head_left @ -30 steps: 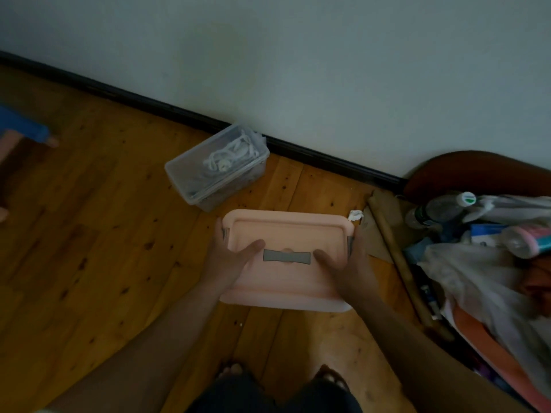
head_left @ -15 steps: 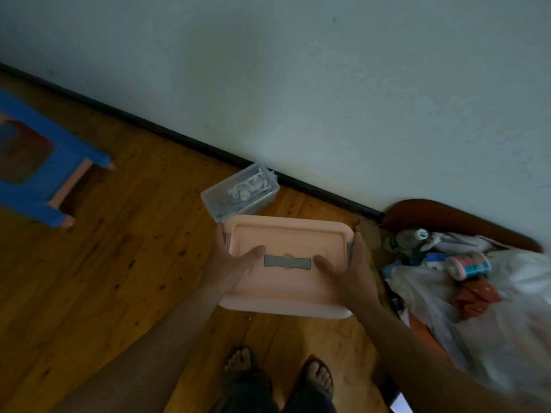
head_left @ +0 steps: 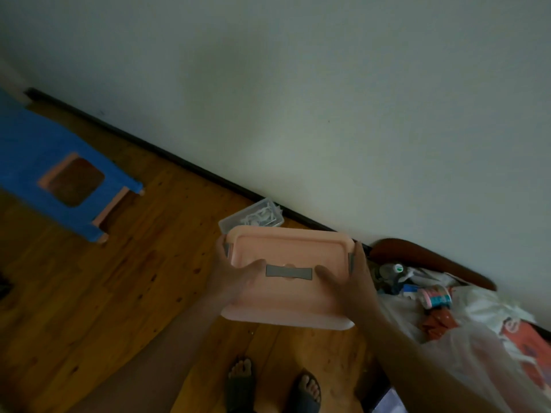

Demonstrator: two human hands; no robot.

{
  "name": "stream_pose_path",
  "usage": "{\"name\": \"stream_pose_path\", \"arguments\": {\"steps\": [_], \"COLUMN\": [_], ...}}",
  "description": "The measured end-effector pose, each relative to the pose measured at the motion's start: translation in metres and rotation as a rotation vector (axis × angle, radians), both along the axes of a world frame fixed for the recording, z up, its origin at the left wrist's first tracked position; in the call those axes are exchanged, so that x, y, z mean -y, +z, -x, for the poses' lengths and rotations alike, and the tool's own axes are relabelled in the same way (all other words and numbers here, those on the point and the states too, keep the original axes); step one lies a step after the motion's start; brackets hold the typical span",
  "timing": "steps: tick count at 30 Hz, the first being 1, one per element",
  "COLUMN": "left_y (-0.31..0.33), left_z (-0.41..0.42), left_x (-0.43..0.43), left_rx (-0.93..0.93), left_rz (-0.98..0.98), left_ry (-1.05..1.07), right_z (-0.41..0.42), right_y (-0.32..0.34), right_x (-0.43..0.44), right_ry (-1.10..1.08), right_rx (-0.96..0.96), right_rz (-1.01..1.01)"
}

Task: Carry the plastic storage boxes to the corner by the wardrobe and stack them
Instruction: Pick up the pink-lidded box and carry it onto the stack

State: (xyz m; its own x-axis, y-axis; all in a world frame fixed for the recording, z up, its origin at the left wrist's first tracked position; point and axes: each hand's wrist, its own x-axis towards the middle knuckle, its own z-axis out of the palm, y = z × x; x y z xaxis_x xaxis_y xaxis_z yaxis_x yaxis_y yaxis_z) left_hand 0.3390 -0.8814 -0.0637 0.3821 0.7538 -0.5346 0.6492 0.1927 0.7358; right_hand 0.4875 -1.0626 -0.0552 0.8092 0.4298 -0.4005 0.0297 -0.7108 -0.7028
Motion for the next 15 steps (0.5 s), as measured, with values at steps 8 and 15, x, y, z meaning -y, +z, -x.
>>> {"name": "stream_pose_path", "arguments": {"steps": [8, 15], "left_y": [0.085, 0.151], "left_z": [0.008, 0.027], "left_x": [-0.009, -0.029], "left_rx": [-0.044, 0.062], "left_rz": [-0.029, -0.039], "left_ry": [-0.031, -0.066], "right_z": [0.000, 0.007], "right_y": [0.072, 0.131], "right_x": [-0.014, -0.039], "right_ry": [0.043, 0.096], "right_rx": [0.051, 0.097], "right_rz": [0.031, 0.014]}}
